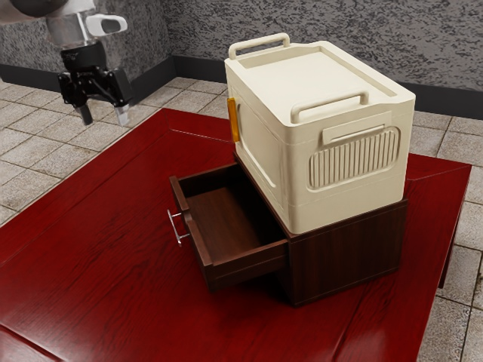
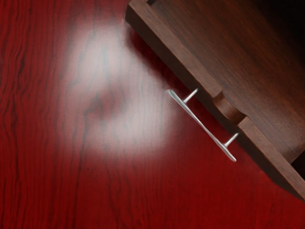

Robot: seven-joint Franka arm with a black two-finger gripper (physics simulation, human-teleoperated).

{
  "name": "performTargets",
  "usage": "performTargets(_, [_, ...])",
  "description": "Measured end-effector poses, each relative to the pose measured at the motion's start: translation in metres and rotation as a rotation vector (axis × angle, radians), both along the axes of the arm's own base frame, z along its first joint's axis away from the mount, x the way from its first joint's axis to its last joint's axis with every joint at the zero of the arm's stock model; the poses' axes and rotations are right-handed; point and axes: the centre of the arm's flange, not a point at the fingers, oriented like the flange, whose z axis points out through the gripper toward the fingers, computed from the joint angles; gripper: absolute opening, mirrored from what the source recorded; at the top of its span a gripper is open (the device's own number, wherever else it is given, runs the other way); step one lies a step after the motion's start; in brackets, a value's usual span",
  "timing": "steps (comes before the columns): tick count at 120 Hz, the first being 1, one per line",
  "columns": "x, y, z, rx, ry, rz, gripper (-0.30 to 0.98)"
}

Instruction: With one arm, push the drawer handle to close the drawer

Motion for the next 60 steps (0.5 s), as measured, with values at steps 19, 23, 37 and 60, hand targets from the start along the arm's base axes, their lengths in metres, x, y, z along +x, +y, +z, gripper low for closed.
performTargets(19, [-0.030,0.010,-0.024,0.049,-0.002,-0.002,0.68])
performTargets(23, [-0.046,0.008,-0.035,0.060,0.000,-0.015,0.68])
performTargets(37, [-0.084,0.008,-0.074,0.113,-0.019,-0.067,0.67])
performTargets(60, [-0.071,-0.024,-0.142,0.212,-0.037,-0.298,0.56])
